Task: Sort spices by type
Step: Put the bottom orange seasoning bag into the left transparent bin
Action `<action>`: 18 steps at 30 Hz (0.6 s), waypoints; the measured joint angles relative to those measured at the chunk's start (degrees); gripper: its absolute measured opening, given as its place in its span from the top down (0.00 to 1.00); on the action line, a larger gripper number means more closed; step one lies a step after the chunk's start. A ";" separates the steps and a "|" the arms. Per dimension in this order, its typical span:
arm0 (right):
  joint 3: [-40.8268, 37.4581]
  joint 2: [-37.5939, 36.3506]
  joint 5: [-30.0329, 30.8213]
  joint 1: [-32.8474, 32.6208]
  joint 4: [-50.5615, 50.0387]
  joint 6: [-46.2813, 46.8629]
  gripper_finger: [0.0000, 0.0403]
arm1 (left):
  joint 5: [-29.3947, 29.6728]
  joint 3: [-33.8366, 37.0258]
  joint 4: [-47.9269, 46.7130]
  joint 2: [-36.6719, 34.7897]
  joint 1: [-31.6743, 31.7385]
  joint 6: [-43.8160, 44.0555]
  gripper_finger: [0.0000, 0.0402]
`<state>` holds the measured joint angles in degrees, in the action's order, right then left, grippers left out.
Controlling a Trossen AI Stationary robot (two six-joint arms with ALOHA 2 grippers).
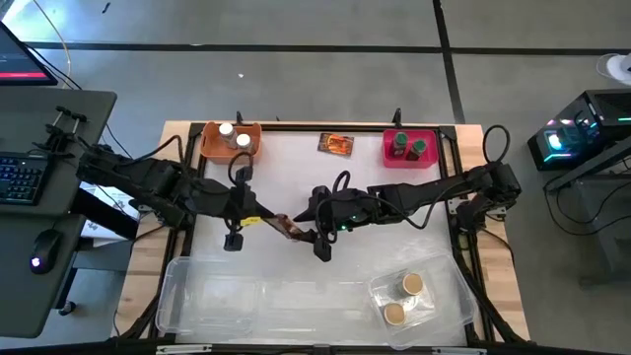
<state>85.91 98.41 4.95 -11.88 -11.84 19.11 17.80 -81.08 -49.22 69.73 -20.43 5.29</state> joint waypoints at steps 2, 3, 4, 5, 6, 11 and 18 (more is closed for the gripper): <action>0.00 0.00 0.02 0.00 0.00 -0.04 0.50 | 0.33 0.00 -0.97 0.07 0.00 0.15 1.00; 0.00 0.00 0.00 0.00 0.00 -0.06 0.53 | 0.33 0.00 -1.24 0.09 0.00 0.15 1.00; 0.00 0.00 0.00 0.00 0.00 -0.06 0.57 | 0.38 0.00 -1.11 0.09 0.00 0.17 1.00; 0.00 0.00 -0.03 0.00 -0.03 -0.09 0.62 | 0.46 0.00 -0.79 0.07 0.00 0.17 1.00; 0.00 0.00 -0.03 0.00 -0.25 -0.08 0.68 | 0.49 0.00 -0.56 0.05 0.00 0.17 1.00; 0.00 0.00 -0.31 0.00 -1.50 -0.09 0.95 | 0.73 0.00 -0.60 0.09 0.00 1.30 1.00; 0.00 -0.17 0.04 0.06 -1.55 0.07 0.96 | 1.09 0.00 -3.63 -0.40 -0.10 2.99 1.00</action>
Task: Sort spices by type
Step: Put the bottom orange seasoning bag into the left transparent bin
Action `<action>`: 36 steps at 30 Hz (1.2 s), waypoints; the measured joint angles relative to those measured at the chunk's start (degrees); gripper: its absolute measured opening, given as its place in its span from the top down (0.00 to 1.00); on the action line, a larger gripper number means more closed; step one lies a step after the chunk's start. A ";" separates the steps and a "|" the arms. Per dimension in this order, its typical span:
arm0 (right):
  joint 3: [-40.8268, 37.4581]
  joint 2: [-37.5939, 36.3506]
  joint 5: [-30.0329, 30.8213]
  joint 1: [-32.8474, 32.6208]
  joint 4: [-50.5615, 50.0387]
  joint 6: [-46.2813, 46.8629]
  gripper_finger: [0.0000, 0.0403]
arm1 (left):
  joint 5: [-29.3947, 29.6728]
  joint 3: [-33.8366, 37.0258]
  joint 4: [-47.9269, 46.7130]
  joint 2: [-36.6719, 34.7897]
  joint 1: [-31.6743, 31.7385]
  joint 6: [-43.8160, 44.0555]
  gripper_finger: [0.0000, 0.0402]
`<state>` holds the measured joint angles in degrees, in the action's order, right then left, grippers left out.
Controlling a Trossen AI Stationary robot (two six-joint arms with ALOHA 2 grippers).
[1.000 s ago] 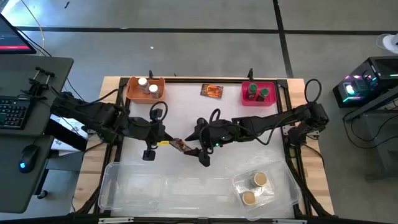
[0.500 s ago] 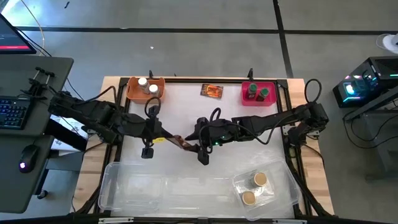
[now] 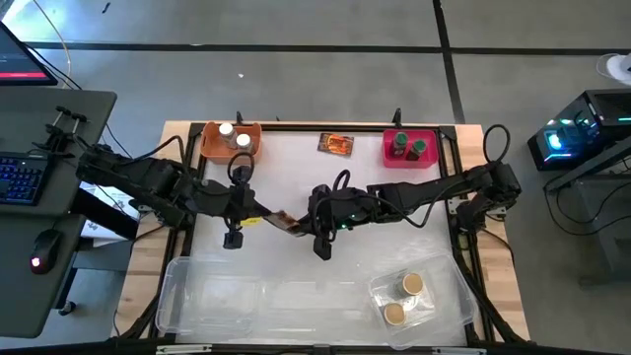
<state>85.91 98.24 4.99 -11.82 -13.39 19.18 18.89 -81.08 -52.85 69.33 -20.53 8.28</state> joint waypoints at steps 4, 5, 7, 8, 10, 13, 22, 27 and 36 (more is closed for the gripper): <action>-0.17 -0.33 1.08 0.21 1.75 1.39 0.93 | 1.55 0.02 -4.73 -0.86 -0.11 4.79 1.00; -0.16 -0.43 1.01 0.20 2.21 1.60 0.90 | 1.47 -0.04 -3.87 -0.86 -0.11 4.93 1.00; -0.15 -0.48 1.73 0.20 4.89 1.78 0.82 | 0.98 -0.04 -3.72 -0.72 -0.15 4.67 1.00; -0.13 -0.48 2.84 0.20 5.30 1.94 0.77 | 0.86 -0.04 -3.71 -0.60 -0.19 4.67 1.00; -0.13 -0.50 4.79 0.33 6.16 3.18 0.69 | 0.92 -0.04 -3.83 -0.60 -0.20 4.67 1.00; -0.11 -0.50 5.22 0.43 6.26 3.04 0.57 | 1.33 -0.03 -3.03 -0.73 -0.20 4.65 1.00; -0.07 -0.28 4.70 0.15 5.22 3.33 0.47 | 1.36 -0.02 -3.03 -0.75 -0.20 4.06 1.00; -0.07 -0.28 4.66 0.09 4.55 3.33 0.47 | 1.77 -0.02 -6.90 -0.77 -0.20 5.86 1.00; -0.07 -0.28 4.68 0.11 2.39 3.33 0.47 | 4.21 0.49 -27.45 0.65 5.14 26.82 1.00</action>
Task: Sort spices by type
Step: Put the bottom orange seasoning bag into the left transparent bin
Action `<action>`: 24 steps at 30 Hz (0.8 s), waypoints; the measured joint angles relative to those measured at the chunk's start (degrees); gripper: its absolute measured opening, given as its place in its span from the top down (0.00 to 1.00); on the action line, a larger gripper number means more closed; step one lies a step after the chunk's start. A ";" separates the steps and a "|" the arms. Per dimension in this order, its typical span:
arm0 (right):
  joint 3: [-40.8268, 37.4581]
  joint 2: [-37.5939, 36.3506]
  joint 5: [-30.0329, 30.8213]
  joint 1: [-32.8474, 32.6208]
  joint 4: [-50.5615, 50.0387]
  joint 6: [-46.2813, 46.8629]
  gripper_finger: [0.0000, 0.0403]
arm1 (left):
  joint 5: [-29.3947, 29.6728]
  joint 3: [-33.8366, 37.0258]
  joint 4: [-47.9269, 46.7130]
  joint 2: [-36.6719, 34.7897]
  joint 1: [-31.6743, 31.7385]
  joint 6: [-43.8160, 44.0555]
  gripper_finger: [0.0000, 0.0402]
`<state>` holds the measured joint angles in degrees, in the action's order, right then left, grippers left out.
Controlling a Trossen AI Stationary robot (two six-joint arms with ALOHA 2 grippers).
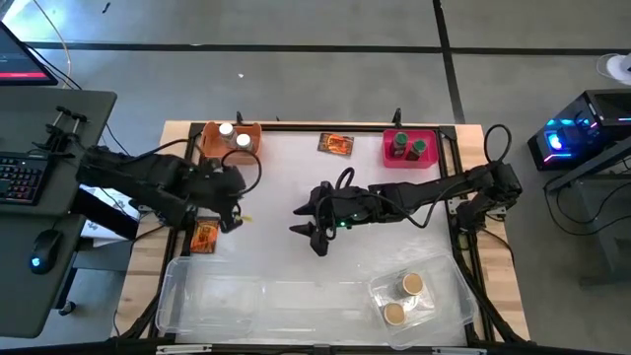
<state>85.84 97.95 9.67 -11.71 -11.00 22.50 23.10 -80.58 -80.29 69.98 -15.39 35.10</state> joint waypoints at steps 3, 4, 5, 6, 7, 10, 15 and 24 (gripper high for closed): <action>0.00 0.00 0.00 0.12 -0.63 0.00 0.47 | -2.58 4.95 -6.81 0.12 4.44 4.38 0.99; 0.02 0.00 0.00 0.16 -0.74 0.00 0.47 | -4.36 7.36 -7.74 0.12 5.95 4.85 0.98; 0.01 0.00 0.02 0.16 -0.96 0.00 0.47 | -6.76 10.12 -7.91 -0.03 7.31 5.18 0.96; 0.01 0.00 0.02 0.16 -1.32 0.00 0.47 | -9.72 13.11 -7.53 -0.19 8.49 5.36 0.93; 0.00 0.00 0.11 0.16 -1.64 0.00 0.47 | -12.96 16.02 -6.46 -0.25 9.49 5.33 0.91; 0.01 0.00 0.20 0.16 -2.12 0.00 0.47 | -19.57 24.01 -0.41 0.31 11.61 4.69 0.82; 0.01 0.00 0.17 0.16 -2.57 0.00 0.47 | -20.95 31.12 2.50 2.38 15.33 3.09 0.65; 0.00 0.04 0.15 0.16 -2.72 0.02 0.47 | -24.09 35.78 3.56 10.54 22.23 -7.83 0.40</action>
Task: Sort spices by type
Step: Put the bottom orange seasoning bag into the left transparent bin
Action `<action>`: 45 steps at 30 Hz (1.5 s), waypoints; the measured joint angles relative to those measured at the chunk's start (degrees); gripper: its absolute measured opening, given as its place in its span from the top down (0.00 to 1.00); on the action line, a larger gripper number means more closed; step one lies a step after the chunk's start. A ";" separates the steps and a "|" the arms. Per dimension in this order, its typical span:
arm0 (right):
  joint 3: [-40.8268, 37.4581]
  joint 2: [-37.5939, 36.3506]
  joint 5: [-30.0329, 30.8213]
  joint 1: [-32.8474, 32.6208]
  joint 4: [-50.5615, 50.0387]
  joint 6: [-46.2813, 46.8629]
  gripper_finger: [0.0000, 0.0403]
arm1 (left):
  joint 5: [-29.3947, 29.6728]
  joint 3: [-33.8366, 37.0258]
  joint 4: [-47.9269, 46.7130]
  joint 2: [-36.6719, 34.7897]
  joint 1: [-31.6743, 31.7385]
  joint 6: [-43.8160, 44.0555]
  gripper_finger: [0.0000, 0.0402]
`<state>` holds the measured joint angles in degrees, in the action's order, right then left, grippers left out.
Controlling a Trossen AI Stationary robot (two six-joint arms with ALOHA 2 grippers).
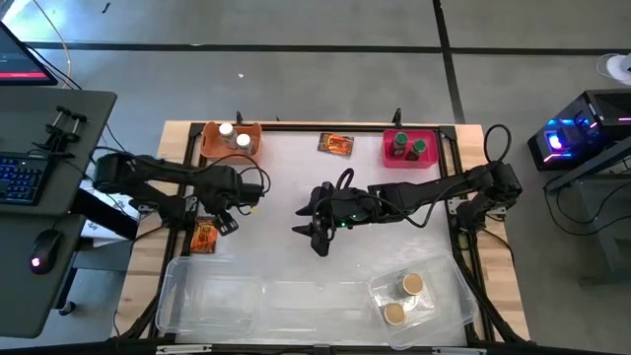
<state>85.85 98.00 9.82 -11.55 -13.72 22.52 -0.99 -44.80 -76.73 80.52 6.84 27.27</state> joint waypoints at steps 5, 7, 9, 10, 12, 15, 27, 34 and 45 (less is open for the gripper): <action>0.02 0.02 -0.04 0.00 -0.43 1.88 0.47 | -0.24 0.42 1.60 7.39 2.09 -4.78 0.38; 0.02 0.02 -0.04 0.00 -0.48 2.89 0.47 | -0.26 0.42 1.94 10.58 2.77 -6.46 0.39; 0.02 0.02 -0.04 -0.05 -0.50 3.02 0.47 | -0.24 0.42 2.70 14.04 3.13 -7.79 0.39; 0.02 0.02 -0.07 -0.10 -0.50 3.02 0.47 | -0.26 0.42 3.09 15.65 3.31 -8.31 0.40; 0.02 0.02 -0.07 -0.24 -0.50 3.20 0.47 | -0.26 0.42 3.29 18.83 3.34 -9.32 0.40; 0.02 0.02 -0.19 -0.53 -0.50 4.46 0.47 | -0.33 0.67 3.93 23.05 3.34 -12.07 0.40; 0.02 0.15 -0.24 -2.54 -1.90 4.51 0.47 | -3.13 4.81 7.28 25.67 3.12 -12.78 0.55; 0.02 0.24 -0.20 -2.49 -1.97 4.50 0.47 | -5.35 3.50 7.76 24.59 3.06 -12.18 0.96; 0.02 0.24 0.05 -2.12 -1.45 4.44 0.47 | -2.44 -6.10 6.23 2.58 3.08 -4.60 1.00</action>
<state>85.86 98.24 9.88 -13.67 -15.16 26.96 -3.44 -50.90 -70.50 83.10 9.91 22.66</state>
